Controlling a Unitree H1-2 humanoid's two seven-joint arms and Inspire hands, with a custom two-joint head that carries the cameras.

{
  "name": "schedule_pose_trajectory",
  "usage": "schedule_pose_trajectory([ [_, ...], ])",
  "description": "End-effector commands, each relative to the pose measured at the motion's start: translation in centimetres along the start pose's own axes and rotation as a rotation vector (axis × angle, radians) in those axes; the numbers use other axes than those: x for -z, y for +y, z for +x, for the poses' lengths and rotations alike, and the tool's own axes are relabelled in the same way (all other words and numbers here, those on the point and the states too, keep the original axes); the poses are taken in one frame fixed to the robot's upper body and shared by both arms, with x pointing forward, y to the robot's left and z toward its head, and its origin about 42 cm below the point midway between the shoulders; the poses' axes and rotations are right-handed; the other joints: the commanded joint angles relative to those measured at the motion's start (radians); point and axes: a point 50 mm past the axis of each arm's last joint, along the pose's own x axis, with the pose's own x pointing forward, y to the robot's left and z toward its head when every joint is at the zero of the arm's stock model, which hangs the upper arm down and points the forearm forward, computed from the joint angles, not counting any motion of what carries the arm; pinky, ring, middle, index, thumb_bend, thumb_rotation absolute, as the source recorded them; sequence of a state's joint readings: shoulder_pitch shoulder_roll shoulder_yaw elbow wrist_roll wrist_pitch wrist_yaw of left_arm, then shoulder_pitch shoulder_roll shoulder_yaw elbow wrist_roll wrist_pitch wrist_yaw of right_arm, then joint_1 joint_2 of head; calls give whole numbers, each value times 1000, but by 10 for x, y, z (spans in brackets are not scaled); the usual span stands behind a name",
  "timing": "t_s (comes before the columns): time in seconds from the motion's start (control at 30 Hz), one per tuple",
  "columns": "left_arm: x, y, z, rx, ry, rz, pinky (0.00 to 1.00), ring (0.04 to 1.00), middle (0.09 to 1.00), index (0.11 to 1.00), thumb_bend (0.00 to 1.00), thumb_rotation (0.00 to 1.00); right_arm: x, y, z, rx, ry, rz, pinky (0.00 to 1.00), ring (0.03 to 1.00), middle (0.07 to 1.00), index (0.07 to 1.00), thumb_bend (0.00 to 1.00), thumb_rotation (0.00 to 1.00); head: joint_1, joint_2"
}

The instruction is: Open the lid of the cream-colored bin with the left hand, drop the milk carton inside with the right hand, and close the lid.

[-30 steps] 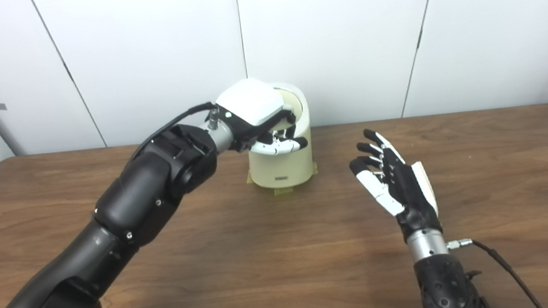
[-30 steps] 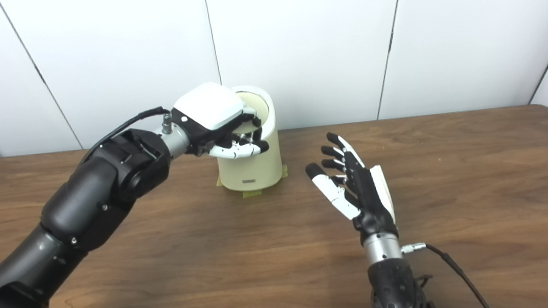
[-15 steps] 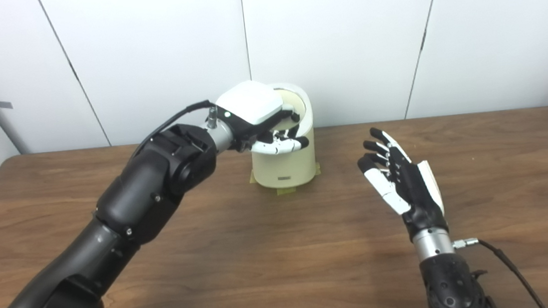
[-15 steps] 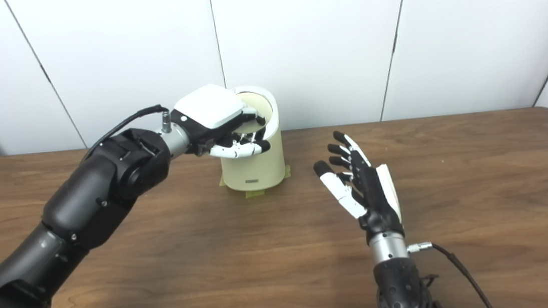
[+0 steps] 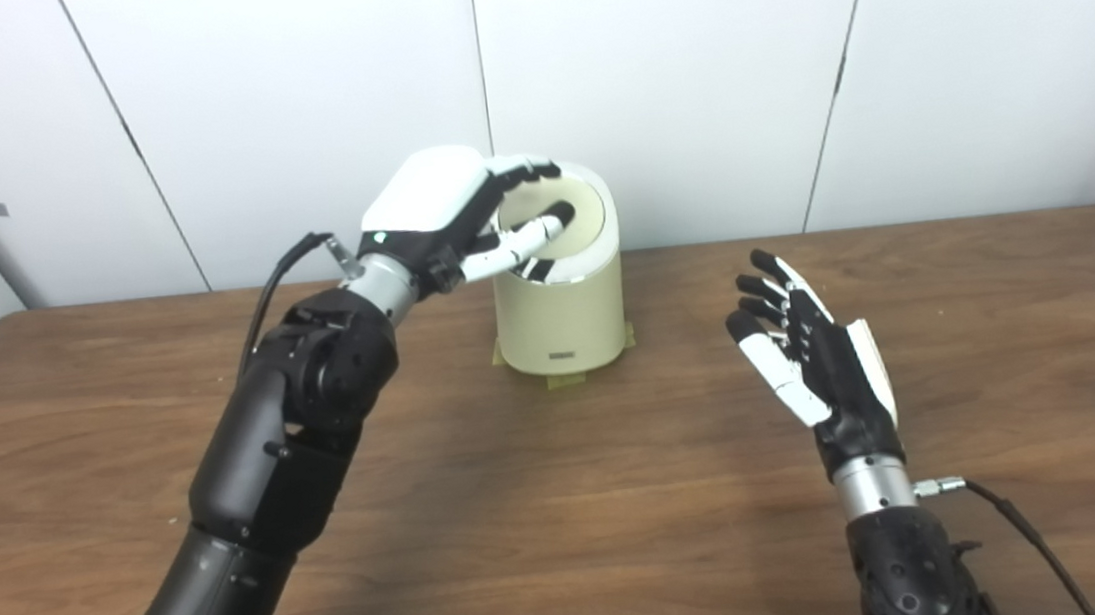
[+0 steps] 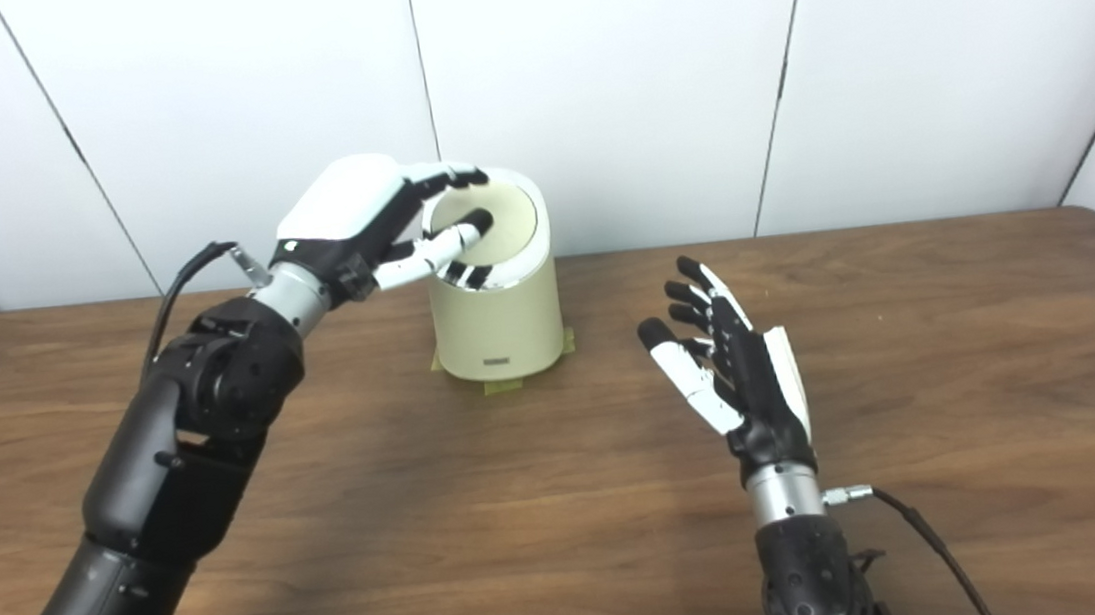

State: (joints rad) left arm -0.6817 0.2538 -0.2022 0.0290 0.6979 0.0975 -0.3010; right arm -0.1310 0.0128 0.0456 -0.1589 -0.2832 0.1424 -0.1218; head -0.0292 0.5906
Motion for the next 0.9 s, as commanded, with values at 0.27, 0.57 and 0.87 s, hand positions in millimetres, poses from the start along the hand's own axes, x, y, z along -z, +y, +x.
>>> schedule_pose_trajectory([
  [0.27,8,22,-40,-259,31,-357,768,836,848,885,347,1000,-21,-1,4,11,-91,34,660,811,835,882,618,779,4,8],
  [0.57,31,-5,-110,-239,170,-639,878,906,928,942,430,1000,-27,-3,2,-27,-84,79,686,838,862,895,567,769,10,15],
  [0.87,29,-58,-170,-226,280,-909,983,992,999,1000,322,1000,-20,-14,-5,-66,-51,116,798,912,926,942,554,884,27,27],
])
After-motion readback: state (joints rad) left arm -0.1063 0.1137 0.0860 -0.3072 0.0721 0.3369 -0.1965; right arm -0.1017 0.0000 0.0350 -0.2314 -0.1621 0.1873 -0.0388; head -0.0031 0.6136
